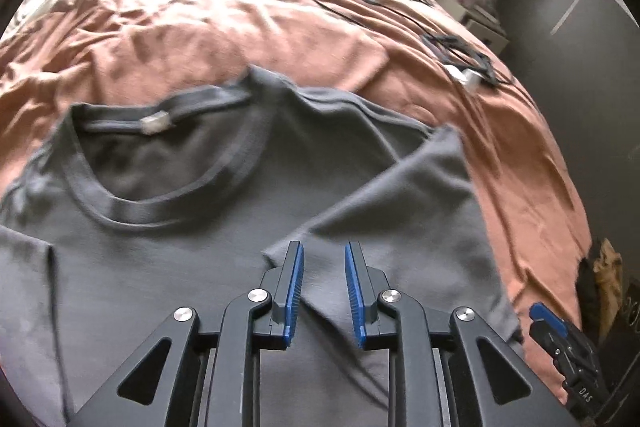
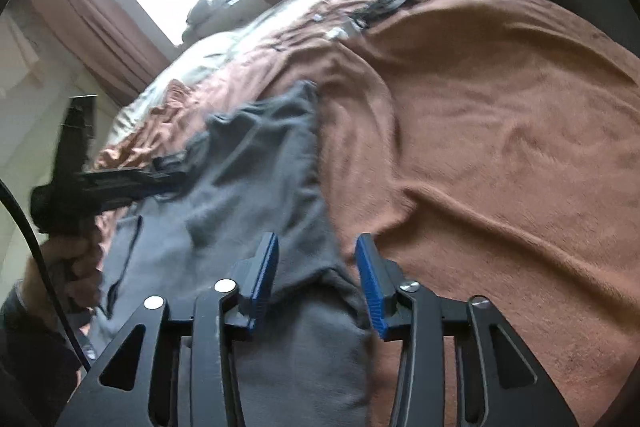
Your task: Fold small clothes
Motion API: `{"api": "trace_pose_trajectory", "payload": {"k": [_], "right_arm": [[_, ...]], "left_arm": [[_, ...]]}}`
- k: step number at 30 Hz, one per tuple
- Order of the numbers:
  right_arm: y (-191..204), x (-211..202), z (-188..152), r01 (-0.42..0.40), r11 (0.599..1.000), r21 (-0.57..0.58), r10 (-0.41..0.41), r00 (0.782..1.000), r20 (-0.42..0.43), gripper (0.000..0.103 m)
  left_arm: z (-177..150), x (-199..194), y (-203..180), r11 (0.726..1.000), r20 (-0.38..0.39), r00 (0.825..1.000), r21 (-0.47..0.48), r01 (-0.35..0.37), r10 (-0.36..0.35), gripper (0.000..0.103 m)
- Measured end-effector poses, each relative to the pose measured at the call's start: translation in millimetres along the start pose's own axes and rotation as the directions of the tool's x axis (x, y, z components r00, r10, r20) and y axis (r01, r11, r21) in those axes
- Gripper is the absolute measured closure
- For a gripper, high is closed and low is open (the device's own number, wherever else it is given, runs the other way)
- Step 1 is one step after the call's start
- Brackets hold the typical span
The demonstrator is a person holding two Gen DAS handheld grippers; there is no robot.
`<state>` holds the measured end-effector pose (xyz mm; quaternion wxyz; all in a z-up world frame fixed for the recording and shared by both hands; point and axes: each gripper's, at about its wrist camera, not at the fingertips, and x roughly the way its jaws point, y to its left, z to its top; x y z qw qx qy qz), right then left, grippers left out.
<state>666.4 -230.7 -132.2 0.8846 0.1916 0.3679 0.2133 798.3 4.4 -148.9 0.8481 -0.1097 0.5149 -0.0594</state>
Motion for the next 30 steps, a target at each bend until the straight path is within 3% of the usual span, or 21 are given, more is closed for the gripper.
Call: {"api": "trace_pose_trajectory", "payload": {"k": [4, 8, 10, 15, 18, 21, 23, 24, 26, 30], "right_arm": [[-1, 13, -7, 0.017, 1.000, -0.020, -0.018, 0.999, -0.050, 0.082], [-9, 25, -12, 0.047, 0.999, 0.006, -0.046, 0.993, -0.109, 0.093], [-9, 21, -12, 0.060, 0.998, 0.002, -0.059, 0.990, -0.125, 0.094], [0, 13, -6, 0.092, 0.996, -0.011, -0.093, 0.985, -0.148, 0.095], [6, 0, -3, 0.111, 0.994, -0.017, -0.112, 0.984, -0.135, 0.094], [12, -19, -1, 0.108, 0.994, -0.021, -0.110, 0.987, -0.121, 0.092], [14, -27, -4, 0.111, 0.994, -0.019, -0.112, 0.984, -0.135, 0.086], [15, -32, -4, 0.124, 0.992, -0.024, -0.126, 0.983, -0.133, 0.082], [20, -42, -5, 0.132, 0.990, -0.044, -0.136, 0.984, -0.115, 0.059], [35, -72, -7, 0.109, 0.992, -0.067, -0.113, 0.992, -0.050, 0.035]], "left_arm": [[-9, 16, -16, 0.998, -0.035, 0.998, 0.038, 0.051, -0.050, 0.080], [-21, 36, -18, 0.996, -0.108, 0.993, 0.084, -0.032, 0.041, 0.080], [-22, 35, -13, 0.996, -0.103, 0.994, 0.087, -0.038, 0.047, 0.080], [-24, 18, -3, 0.989, -0.104, 0.985, 0.070, -0.133, 0.139, 0.080], [-30, -1, 2, 0.996, -0.090, 0.993, 0.036, -0.079, 0.082, 0.079], [-38, -28, 6, 0.995, -0.066, 0.993, 0.037, -0.091, 0.093, 0.070], [-42, -46, 7, 0.995, -0.045, 0.994, 0.028, -0.094, 0.095, 0.048], [-47, -59, 10, 0.996, -0.028, 0.996, 0.018, -0.090, 0.090, 0.042], [-56, -83, 15, 0.997, 0.007, 0.997, 0.001, -0.083, 0.083, 0.027], [-71, -132, 32, 0.996, 0.058, 0.994, -0.021, -0.090, 0.091, 0.017]]}}
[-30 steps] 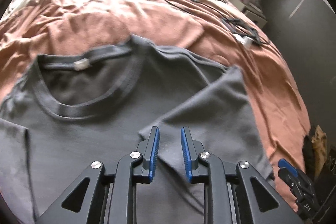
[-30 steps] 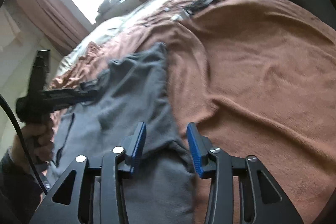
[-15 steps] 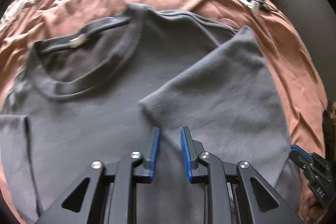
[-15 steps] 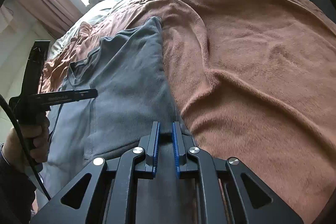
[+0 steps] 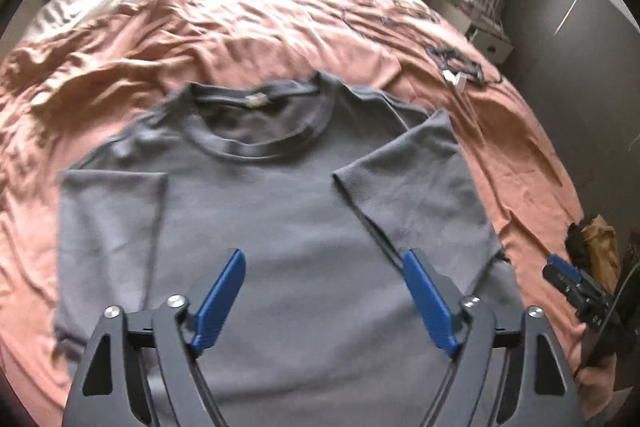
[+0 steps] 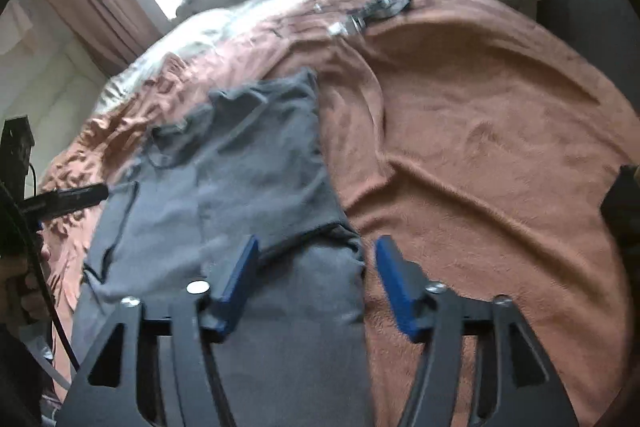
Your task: Fold small clothes
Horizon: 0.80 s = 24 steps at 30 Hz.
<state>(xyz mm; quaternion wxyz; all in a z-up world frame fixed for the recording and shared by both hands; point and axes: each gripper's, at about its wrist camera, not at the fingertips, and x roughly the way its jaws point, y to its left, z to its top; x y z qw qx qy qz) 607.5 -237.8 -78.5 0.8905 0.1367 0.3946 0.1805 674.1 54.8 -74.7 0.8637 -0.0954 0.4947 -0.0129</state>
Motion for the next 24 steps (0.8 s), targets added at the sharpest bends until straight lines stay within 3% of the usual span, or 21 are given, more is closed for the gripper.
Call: {"api": "trace_pose_trajectory", "payload": {"k": [5, 8, 11, 14, 19, 22, 24], "right_arm": [[14, -35, -13, -0.103, 0.994, -0.033, 0.104, 0.994, 0.035, 0.029], [18, -49, -25, -0.123, 0.992, -0.028, 0.124, 0.992, 0.032, 0.029], [29, -64, -31, -0.025, 0.997, -0.075, 0.026, 1.000, 0.012, 0.028], [45, -88, -40, 0.017, 0.995, -0.097, -0.015, 1.000, 0.026, 0.015], [77, -129, -46, 0.116, 0.983, -0.140, -0.114, 0.993, 0.021, 0.014], [92, -149, -51, 0.209, 0.964, -0.162, -0.209, 0.978, 0.014, 0.013], [103, -162, -56, 0.206, 0.963, -0.175, -0.208, 0.978, 0.005, 0.013]], "left_arm": [[-19, -64, 30, 0.998, 0.090, 0.995, -0.048, -0.038, 0.043, 0.002], [-34, -101, 49, 0.993, 0.126, 0.988, -0.087, -0.074, 0.085, 0.001], [-51, -132, 67, 0.989, 0.149, 0.985, -0.131, -0.067, 0.087, 0.001], [-66, -158, 81, 0.984, 0.169, 0.982, -0.165, -0.061, 0.089, 0.001], [-94, -199, 97, 0.980, 0.214, 0.973, -0.197, -0.041, 0.084, 0.001], [-110, -220, 100, 0.979, 0.244, 0.966, -0.200, -0.037, 0.087, 0.001], [-121, -233, 101, 0.980, 0.263, 0.960, -0.196, -0.040, 0.092, 0.001]]}}
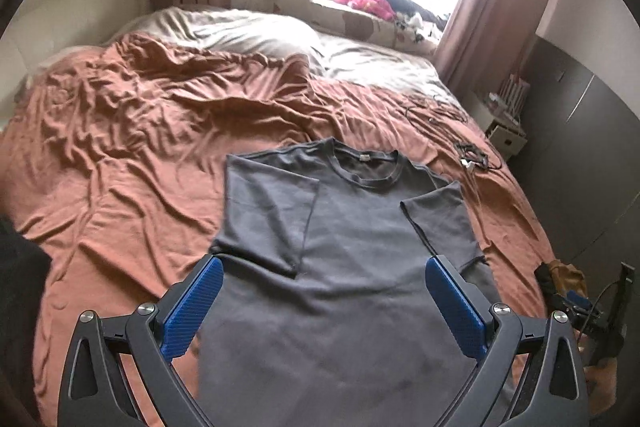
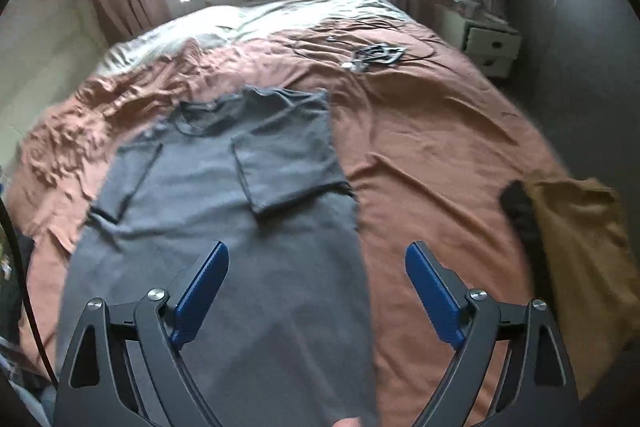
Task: Fold small clothes
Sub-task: 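Lift both tools away and move them to the shirt hem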
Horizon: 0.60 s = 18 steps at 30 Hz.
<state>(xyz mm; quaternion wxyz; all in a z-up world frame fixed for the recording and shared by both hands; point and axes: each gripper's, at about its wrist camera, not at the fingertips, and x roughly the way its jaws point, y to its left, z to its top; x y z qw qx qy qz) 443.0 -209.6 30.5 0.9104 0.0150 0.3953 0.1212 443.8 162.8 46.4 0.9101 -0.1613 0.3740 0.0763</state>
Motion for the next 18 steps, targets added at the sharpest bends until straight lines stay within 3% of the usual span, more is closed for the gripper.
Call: {"api": "trace_pose_trajectory", "payload": {"k": [9, 18], "right_arm": [[6, -60, -26, 0.061, 0.998, 0.004, -0.061, 0.998, -0.001, 0.013], [5, -110, -66, 0.042, 0.999, 0.003, -0.042, 0.998, 0.043, 0.013]], "left_arm": [[-38, -67, 26, 0.999, 0.069, 0.998, -0.040, 0.017, -0.014, 0.001], [-85, -124, 40, 0.998, 0.124, 0.992, -0.056, 0.005, 0.002, 0.001]]}}
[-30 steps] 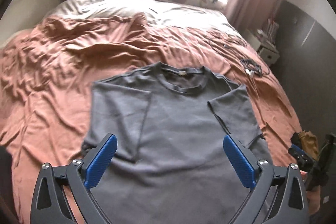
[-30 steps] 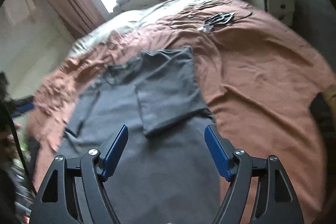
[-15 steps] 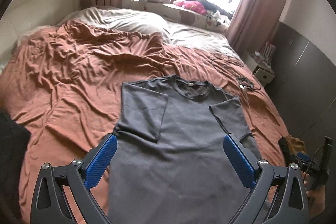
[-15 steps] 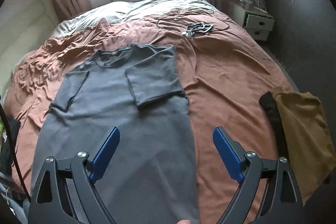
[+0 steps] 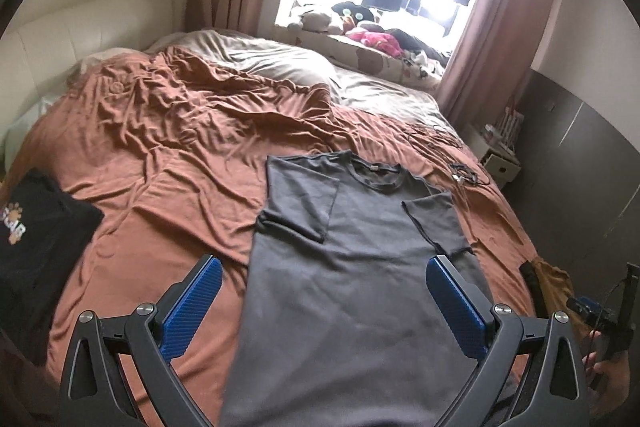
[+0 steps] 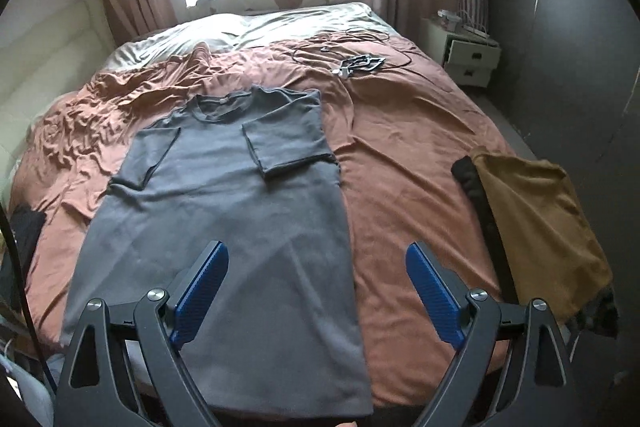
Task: Fold small clothes
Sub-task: 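Lift both tools away and move them to the shirt hem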
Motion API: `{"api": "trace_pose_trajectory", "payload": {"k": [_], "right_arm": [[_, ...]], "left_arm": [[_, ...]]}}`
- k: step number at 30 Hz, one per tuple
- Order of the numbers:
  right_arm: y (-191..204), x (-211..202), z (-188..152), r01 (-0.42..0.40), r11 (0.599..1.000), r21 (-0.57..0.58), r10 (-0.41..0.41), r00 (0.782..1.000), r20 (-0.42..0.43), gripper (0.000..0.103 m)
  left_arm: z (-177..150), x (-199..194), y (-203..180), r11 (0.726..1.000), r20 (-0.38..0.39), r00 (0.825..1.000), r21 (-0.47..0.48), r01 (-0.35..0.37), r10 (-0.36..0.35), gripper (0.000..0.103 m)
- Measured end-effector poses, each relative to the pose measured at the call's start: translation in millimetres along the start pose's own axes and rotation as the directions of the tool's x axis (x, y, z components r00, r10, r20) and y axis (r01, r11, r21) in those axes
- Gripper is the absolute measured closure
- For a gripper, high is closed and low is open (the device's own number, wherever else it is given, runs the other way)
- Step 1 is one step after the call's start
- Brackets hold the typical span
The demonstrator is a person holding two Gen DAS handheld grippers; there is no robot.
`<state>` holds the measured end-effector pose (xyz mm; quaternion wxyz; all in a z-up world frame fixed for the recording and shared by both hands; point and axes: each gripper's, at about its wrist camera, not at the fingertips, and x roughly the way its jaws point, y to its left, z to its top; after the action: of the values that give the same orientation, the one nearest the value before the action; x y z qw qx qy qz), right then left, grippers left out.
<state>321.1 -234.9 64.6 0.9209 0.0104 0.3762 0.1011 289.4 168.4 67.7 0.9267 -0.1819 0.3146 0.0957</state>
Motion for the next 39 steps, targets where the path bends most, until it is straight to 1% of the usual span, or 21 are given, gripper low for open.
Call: {"api": "trace_pose_trajectory", "payload": {"k": [2, 5, 7, 9, 11, 13, 15, 17, 21, 25, 27, 30, 31, 33, 34, 37, 39], "right_arm": [[-4, -7, -8, 0.015, 1.000, 0.001, -0.015, 1.000, 0.000, 0.013], [-8, -20, -22, 0.000, 1.000, 0.020, 0.000, 1.000, -0.007, 0.013], [-10, -30, -29, -0.011, 1.000, 0.028, 0.011, 1.000, 0.006, 0.013], [-13, -42, -38, -0.048, 0.998, 0.042, 0.046, 0.998, 0.032, 0.013], [-17, -49, -48, -0.039, 0.998, 0.041, 0.037, 0.998, 0.046, 0.013], [-17, -53, -60, -0.058, 0.998, 0.032, 0.056, 0.997, 0.053, 0.013], [-16, -57, -72, -0.062, 0.998, 0.018, 0.061, 0.997, 0.056, 0.013], [-14, -57, -82, -0.062, 0.998, 0.000, 0.062, 0.997, 0.054, 0.013], [-15, -62, -100, -0.065, 0.998, -0.011, 0.065, 0.996, 0.053, 0.013], [-16, -68, -115, -0.100, 0.995, -0.006, 0.100, 0.993, 0.058, 0.013], [-14, -73, -121, -0.092, 0.995, -0.024, 0.093, 0.994, 0.059, 0.013], [-9, -78, -129, -0.113, 0.991, -0.066, 0.117, 0.991, 0.061, 0.013], [-8, -80, -132, -0.108, 0.991, -0.075, 0.113, 0.992, 0.064, 0.013], [-8, -82, -138, -0.112, 0.990, -0.081, 0.118, 0.991, 0.069, 0.013], [-8, -82, -141, -0.131, 0.988, -0.078, 0.136, 0.988, 0.066, 0.013], [-13, -81, -150, -0.197, 0.979, -0.047, 0.200, 0.978, 0.060, 0.013], [-17, -83, -156, -0.213, 0.976, -0.038, 0.215, 0.974, 0.075, 0.013]], "left_arm": [[-12, -17, 0, 1.000, 0.018, 1.000, 0.002, 0.011, -0.011, 0.001], [-28, -40, 0, 1.000, 0.045, 0.999, 0.020, 0.004, -0.005, 0.001], [-41, -54, 2, 1.000, 0.060, 0.998, 0.017, 0.007, -0.008, 0.001], [-53, -66, 5, 1.000, 0.067, 0.997, 0.006, 0.025, -0.026, 0.001], [-64, -74, 7, 0.999, 0.067, 0.997, -0.003, 0.046, -0.046, 0.001], [-75, -81, 9, 0.998, 0.062, 0.997, -0.009, 0.056, -0.056, 0.001], [-89, -86, 11, 0.998, 0.060, 0.996, -0.021, 0.066, -0.065, 0.001], [-101, -87, 11, 0.998, 0.040, 0.997, -0.010, 0.068, -0.067, 0.001], [-124, -88, 16, 0.999, 0.018, 0.999, 0.013, 0.044, -0.044, 0.001], [-143, -88, 29, 0.998, 0.005, 0.999, -0.018, 0.052, -0.052, 0.001], [-151, -89, 34, 0.999, 0.011, 0.999, -0.024, 0.041, -0.041, 0.001], [-163, -92, 43, 0.999, 0.028, 0.999, -0.037, 0.018, -0.017, 0.001], [-166, -93, 46, 0.999, 0.028, 1.000, -0.051, 0.005, -0.004, 0.001], [-173, -93, 51, 0.997, 0.023, 1.000, -0.077, 0.001, 0.001, 0.001], [-175, -93, 51, 0.997, 0.021, 1.000, -0.076, -0.001, 0.003, 0.001], [-182, -89, 48, 0.997, 0.005, 0.998, -0.036, -0.062, 0.062, 0.001], [-188, -84, 46, 0.997, -0.015, 0.997, -0.010, -0.081, 0.081, 0.000]]}}
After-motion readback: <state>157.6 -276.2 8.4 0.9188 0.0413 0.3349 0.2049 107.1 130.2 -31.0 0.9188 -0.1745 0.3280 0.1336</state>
